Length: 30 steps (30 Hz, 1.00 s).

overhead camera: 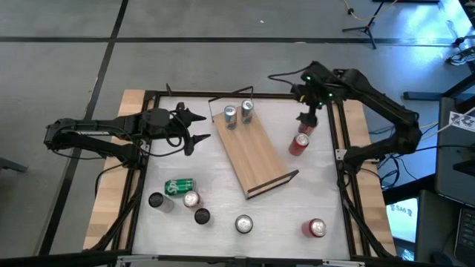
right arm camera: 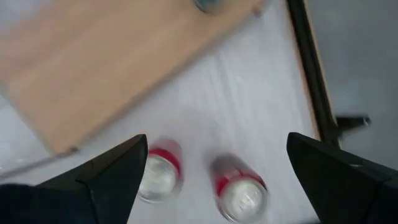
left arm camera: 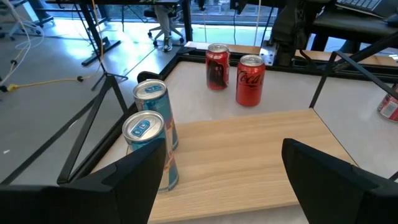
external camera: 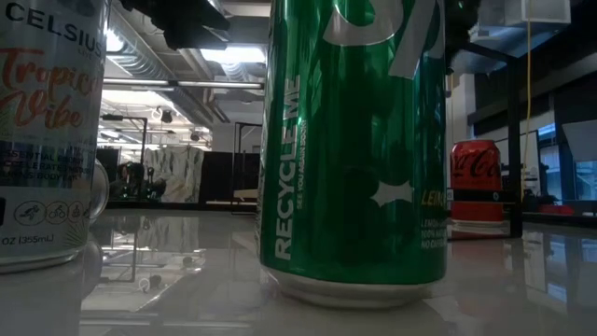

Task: Place canned beverage on shelf
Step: Put the top red-white soda can on the shelf

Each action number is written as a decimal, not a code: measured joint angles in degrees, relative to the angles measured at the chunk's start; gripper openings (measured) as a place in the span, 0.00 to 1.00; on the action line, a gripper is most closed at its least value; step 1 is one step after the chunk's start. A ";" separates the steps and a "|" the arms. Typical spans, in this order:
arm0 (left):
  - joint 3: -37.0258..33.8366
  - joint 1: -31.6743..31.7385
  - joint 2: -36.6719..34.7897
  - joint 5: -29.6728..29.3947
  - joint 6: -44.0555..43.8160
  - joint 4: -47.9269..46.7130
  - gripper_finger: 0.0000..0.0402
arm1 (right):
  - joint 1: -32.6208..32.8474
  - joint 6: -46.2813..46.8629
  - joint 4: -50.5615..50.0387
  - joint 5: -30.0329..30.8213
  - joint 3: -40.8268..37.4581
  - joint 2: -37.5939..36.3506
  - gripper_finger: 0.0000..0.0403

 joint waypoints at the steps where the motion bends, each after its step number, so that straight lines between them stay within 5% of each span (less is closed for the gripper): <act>1: 0.00 0.01 0.00 0.00 0.02 0.00 0.78 | -1.24 -0.46 0.36 0.44 -1.76 -0.63 0.94; 16: 0.00 -0.01 0.00 -0.02 0.00 0.00 0.78 | -11.01 -11.78 2.80 -1.89 -17.08 -1.77 0.94; 30: 0.00 0.00 0.00 -0.04 -0.01 0.00 0.78 | -10.88 -18.05 8.79 6.29 -26.50 -1.72 0.94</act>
